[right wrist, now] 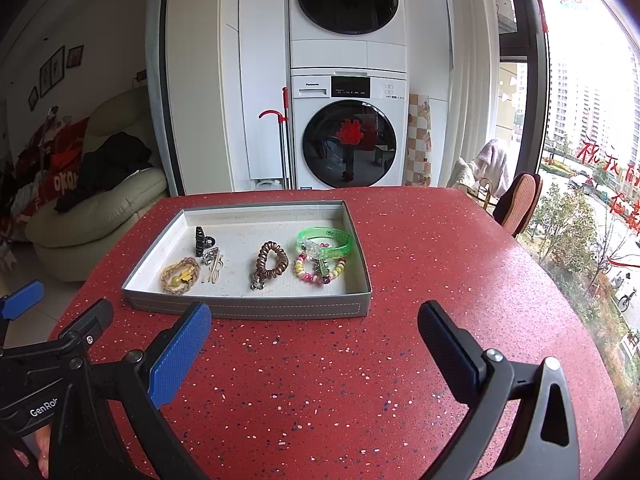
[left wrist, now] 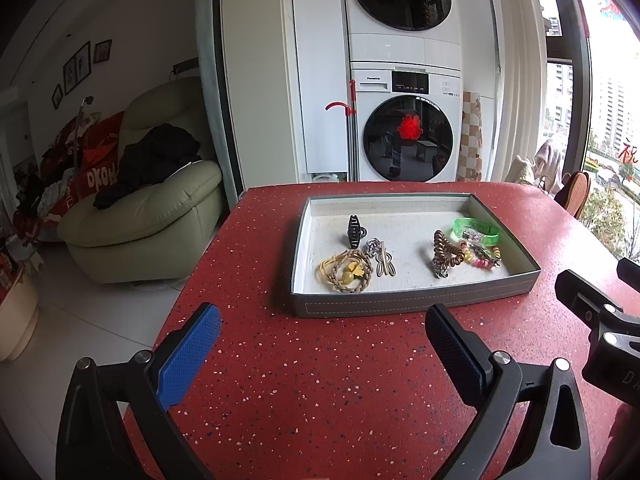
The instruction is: Organize jewelry
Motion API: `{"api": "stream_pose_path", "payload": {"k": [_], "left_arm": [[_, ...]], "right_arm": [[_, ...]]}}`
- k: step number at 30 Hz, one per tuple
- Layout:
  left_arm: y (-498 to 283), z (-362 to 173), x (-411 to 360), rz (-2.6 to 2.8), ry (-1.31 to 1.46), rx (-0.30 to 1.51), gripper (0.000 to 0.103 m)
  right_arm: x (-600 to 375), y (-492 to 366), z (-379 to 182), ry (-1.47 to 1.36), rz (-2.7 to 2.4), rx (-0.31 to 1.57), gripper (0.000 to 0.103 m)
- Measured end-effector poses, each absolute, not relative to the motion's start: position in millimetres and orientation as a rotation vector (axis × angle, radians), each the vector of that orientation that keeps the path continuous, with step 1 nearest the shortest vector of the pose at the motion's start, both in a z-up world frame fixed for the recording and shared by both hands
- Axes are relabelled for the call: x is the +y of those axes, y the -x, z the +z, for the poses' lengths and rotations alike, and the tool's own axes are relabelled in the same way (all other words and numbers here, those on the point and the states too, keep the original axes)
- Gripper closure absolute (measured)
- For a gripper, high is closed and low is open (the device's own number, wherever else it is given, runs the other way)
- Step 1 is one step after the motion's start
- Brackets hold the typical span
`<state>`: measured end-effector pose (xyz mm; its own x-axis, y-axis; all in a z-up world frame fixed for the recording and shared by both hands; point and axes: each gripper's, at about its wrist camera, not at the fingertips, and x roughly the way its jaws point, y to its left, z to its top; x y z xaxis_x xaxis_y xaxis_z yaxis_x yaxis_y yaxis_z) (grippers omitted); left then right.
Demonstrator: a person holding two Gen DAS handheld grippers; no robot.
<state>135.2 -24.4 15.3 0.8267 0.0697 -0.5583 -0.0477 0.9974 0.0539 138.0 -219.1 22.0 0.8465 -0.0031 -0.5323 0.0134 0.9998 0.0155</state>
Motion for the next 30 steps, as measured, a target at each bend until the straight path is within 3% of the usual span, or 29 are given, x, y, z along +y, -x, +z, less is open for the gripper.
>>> {"api": "stream_pose_path", "payload": {"k": [30], "left_arm": [[-134.7, 15.0, -25.7, 0.061, -0.037, 0.596, 0.0]], "right_arm": [[-217.1, -137.3, 23.7, -0.023, -0.008, 0.561, 0.0]]}}
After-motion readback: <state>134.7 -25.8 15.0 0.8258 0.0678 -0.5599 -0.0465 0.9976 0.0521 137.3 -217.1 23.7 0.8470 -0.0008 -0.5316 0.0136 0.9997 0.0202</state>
